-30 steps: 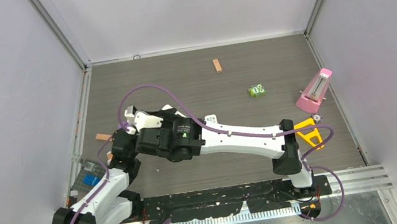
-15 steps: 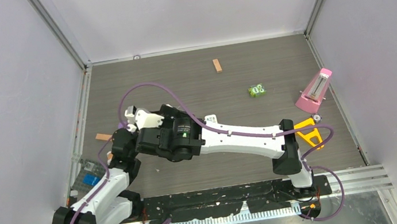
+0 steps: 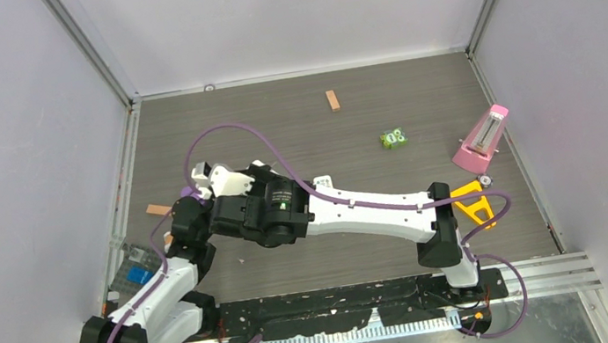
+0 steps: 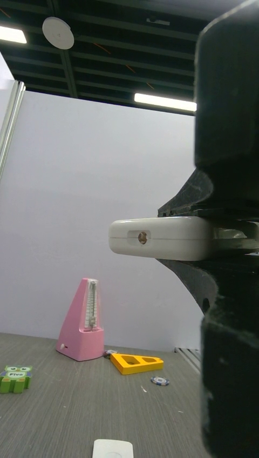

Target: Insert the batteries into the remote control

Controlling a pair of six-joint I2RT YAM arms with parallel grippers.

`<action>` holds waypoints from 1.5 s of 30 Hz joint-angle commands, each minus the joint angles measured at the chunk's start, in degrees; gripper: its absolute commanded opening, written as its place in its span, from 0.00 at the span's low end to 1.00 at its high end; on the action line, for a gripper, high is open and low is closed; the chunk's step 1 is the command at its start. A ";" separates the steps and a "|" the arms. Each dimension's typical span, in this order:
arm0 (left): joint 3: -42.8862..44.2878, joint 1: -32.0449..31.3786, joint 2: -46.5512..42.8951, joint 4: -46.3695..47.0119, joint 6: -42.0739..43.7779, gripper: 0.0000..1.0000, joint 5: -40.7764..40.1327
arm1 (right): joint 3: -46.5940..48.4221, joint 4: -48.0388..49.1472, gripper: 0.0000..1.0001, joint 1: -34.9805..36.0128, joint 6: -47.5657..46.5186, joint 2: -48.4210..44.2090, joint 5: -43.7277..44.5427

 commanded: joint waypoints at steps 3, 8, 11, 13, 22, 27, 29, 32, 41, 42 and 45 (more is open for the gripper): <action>0.81 -0.20 0.17 3.87 -0.78 0.00 0.41 | 0.44 1.95 0.56 0.00 1.81 -2.13 -1.00; 0.65 -0.18 0.86 6.59 -2.56 0.00 0.26 | -2.47 3.66 0.51 0.07 0.93 -2.92 -2.44; 0.23 -0.16 0.99 9.18 -4.02 0.00 -0.28 | -4.76 4.89 0.49 0.20 -0.06 -3.80 -3.34; 0.31 -0.16 1.20 9.92 -4.39 0.00 -0.26 | -7.03 6.12 0.48 0.32 -0.91 -4.53 -3.50; -0.92 -0.15 1.48 14.34 -8.71 0.00 -0.56 | -16.32 12.72 0.47 1.25 -5.00 -7.93 -4.23; -2.55 -0.07 2.48 18.03 -14.54 0.00 -1.08 | -22.70 17.93 0.48 1.79 -9.53 -10.38 -5.17; -2.76 -0.06 2.75 18.93 -15.91 0.00 -1.09 | -25.57 19.96 0.48 1.91 -11.29 -11.60 -5.73; -2.89 -0.02 2.13 18.76 -16.98 0.00 -1.40 | -31.25 23.75 0.49 2.75 -15.73 -14.01 -6.66; -2.98 0.61 -1.85 15.07 -16.99 0.00 -1.93 | -42.17 33.39 0.74 3.82 -23.56 -18.95 -8.57; -3.02 0.71 -2.07 14.61 -16.51 0.00 -1.71 | -42.60 34.56 0.77 3.82 -23.82 -19.16 -8.07; -2.96 0.77 -2.77 11.99 -14.07 0.00 -0.83 | -42.75 36.12 0.82 3.52 -23.30 -20.18 -7.58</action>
